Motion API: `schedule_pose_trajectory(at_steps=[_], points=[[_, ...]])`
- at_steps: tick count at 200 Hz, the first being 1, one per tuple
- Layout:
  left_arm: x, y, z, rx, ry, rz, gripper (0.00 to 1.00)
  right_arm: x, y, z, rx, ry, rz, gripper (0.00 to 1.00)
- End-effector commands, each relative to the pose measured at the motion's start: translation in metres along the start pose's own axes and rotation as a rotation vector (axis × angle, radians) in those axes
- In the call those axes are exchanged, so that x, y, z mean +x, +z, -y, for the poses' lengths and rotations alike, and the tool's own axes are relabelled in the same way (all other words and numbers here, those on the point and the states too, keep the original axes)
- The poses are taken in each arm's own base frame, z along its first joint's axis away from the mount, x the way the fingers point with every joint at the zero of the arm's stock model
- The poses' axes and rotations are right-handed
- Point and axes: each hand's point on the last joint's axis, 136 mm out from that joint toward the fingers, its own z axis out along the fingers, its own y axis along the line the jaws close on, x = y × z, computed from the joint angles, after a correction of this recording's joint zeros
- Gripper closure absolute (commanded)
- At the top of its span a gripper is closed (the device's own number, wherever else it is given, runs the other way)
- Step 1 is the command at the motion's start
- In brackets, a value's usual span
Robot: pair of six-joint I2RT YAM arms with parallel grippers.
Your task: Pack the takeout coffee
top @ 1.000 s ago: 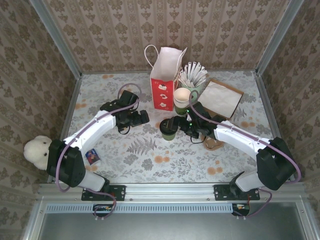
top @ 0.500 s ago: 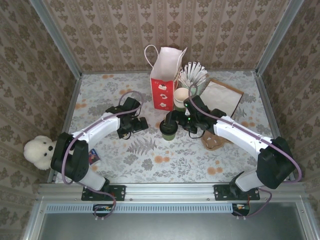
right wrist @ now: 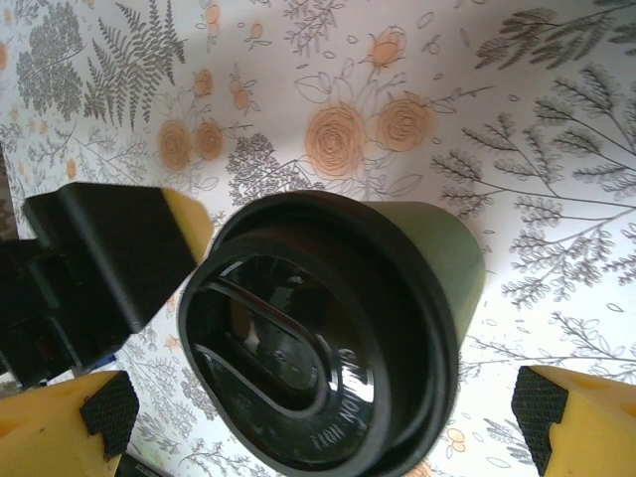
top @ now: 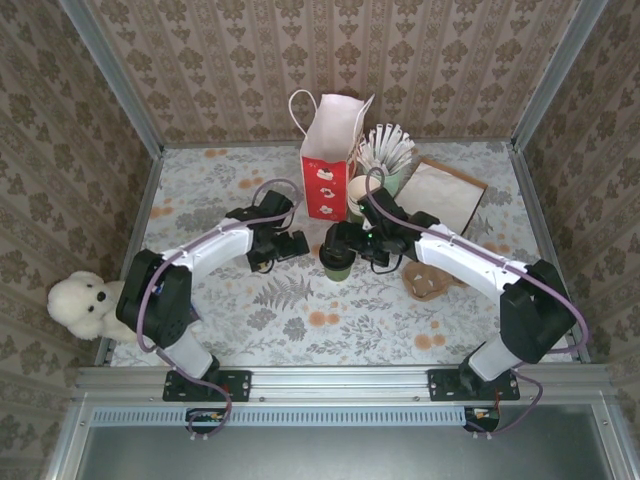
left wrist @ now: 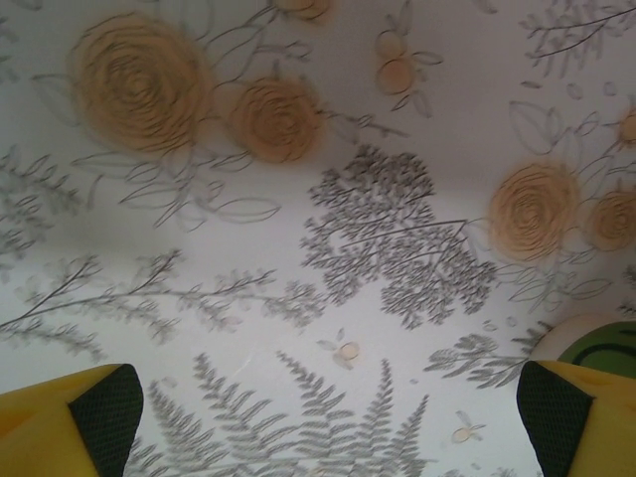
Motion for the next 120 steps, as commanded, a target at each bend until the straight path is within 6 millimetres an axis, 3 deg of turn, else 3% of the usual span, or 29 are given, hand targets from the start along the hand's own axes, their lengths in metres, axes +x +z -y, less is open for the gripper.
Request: schedule_pose_trajectory(at_steps=[1, 97, 120], points=[[-0.007, 0.001, 0.006, 0.001, 0.010, 0.008, 0.00, 0.007, 0.002, -0.012, -0.006, -0.044, -0.053, 0.00], [-0.007, 0.010, 0.020, 0.017, 0.051, -0.012, 0.00, 0.024, 0.033, 0.003, 0.143, -0.077, -0.145, 0.00], [-0.002, 0.013, 0.018, 0.017, 0.047, -0.027, 0.00, 0.027, 0.036, 0.008, 0.174, -0.080, -0.141, 0.06]])
